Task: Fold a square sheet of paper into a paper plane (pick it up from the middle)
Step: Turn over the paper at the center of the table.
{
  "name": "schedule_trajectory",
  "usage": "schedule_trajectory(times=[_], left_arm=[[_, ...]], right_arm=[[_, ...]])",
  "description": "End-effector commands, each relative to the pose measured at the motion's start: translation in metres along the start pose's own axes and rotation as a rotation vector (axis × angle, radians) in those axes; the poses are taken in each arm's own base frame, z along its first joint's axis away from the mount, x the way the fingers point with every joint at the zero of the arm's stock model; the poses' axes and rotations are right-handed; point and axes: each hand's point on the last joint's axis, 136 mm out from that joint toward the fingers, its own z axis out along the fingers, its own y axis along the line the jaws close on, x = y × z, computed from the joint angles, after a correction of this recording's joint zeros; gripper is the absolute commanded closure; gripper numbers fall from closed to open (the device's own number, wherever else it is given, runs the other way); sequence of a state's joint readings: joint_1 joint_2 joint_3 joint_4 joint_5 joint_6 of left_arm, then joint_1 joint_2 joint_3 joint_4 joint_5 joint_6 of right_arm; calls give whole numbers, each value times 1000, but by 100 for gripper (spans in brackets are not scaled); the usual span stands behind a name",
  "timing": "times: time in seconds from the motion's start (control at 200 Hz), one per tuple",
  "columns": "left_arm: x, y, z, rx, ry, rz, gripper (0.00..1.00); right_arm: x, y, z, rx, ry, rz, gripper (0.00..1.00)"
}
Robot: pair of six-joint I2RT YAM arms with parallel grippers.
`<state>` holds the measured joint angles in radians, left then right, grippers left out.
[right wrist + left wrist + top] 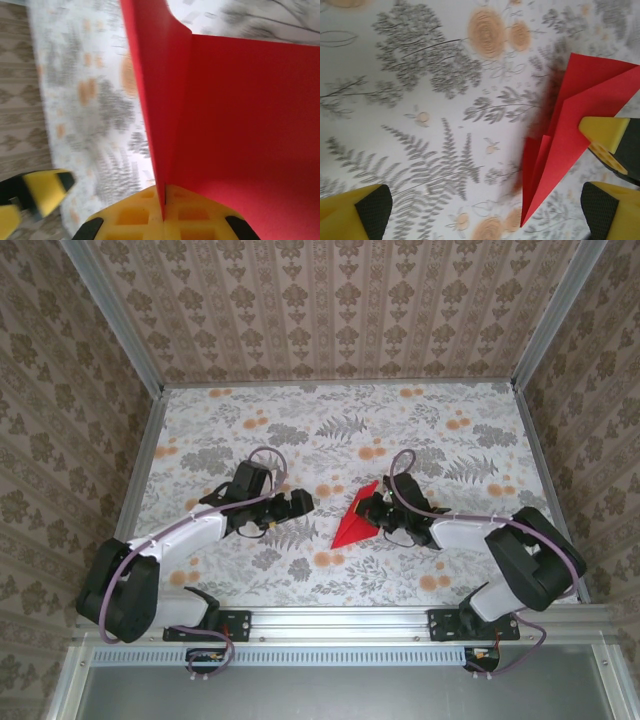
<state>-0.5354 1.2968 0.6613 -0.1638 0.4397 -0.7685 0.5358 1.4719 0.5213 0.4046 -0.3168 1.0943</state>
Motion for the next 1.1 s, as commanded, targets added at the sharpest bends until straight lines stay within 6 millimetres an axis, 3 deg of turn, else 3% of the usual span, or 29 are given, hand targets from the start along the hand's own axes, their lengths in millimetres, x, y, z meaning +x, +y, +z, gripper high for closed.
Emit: schedule_trajectory(times=[0.0, 0.16, 0.31, 0.395, 0.63, 0.845, 1.02, 1.095], left_arm=[[-4, -39, -9, 197, 7, 2, 0], [-6, -79, -21, 399, 19, 25, 0], [-3, -110, -31, 520, 19, 98, 1], [-1, -120, -34, 558, 20, 123, 7], [1, -143, -44, 659, 19, 169, 39], [2, -147, -42, 682, 32, 170, 70], [0, -144, -39, 669, 28, 161, 86], [-1, -141, -37, 655, 23, 156, 92]], right_arm=[[-7, 62, -23, -259, 22, -105, 97], [-6, 110, -47, -426, 77, -172, 97], [-7, 135, -56, -517, 104, -165, 96], [-7, 143, -59, -554, 112, -156, 96], [-5, 145, -60, -579, 132, -140, 95], [-6, 143, -59, -571, 133, -132, 95], [-10, 133, -57, -538, 132, -115, 91], [-12, 125, -56, -506, 129, -107, 85]])
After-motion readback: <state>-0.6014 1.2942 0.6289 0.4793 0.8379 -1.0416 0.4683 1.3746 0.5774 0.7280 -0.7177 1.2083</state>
